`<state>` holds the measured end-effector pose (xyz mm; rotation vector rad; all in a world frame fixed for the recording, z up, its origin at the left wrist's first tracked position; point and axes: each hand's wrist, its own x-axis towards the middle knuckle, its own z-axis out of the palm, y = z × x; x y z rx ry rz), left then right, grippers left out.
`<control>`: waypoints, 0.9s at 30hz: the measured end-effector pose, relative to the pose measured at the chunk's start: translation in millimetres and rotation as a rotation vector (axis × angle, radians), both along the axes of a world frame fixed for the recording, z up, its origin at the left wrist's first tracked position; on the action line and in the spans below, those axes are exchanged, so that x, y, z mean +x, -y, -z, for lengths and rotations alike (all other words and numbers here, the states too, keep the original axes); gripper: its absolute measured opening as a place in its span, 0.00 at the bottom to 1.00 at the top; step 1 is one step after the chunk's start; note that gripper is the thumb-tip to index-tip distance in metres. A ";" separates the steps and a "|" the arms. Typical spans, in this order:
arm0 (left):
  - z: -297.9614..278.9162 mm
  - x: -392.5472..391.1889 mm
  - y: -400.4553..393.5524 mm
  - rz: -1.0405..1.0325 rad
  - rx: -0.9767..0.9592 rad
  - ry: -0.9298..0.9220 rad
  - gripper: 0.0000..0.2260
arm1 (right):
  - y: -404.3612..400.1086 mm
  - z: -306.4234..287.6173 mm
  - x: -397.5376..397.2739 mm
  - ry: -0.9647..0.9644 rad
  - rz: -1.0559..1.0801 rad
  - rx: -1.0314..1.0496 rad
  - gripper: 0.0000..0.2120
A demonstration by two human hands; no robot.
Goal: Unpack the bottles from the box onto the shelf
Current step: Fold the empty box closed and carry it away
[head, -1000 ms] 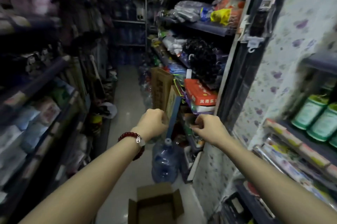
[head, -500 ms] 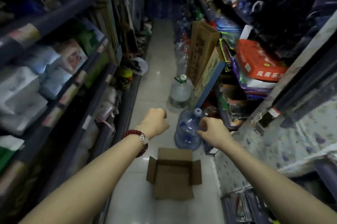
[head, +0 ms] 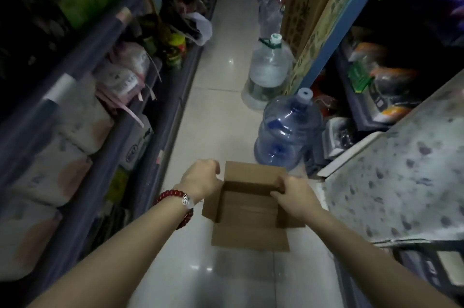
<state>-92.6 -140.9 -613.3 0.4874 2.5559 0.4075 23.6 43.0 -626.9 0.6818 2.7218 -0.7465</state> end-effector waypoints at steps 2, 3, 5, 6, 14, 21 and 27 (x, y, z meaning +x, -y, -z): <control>50.1 -3.8 0.4 -0.008 -0.003 -0.007 0.12 | -2.7 55.2 1.3 -0.004 0.019 -0.023 0.09; 74.7 -6.9 0.5 -0.008 -0.001 -0.010 0.12 | -4.4 82.0 -0.1 -0.003 0.021 -0.033 0.09; 123.4 -14.9 -0.2 -0.009 0.009 -0.015 0.12 | -6.5 132.2 -7.3 -0.004 -0.001 -0.034 0.06; 147.1 -19.6 -0.7 -0.009 0.012 -0.024 0.12 | -6.8 153.8 -12.7 -0.018 -0.010 -0.041 0.05; 291.2 -55.4 -2.5 -0.011 0.008 -0.184 0.16 | -14.4 298.5 -53.6 -0.043 -0.031 0.028 0.11; 329.3 -51.3 -15.0 -0.008 0.098 -0.135 0.17 | -24.5 340.0 -54.4 -0.060 -0.011 0.043 0.11; 332.9 -16.4 -45.4 0.010 0.261 -0.207 0.18 | -58.3 330.5 -39.9 -0.193 0.020 0.157 0.13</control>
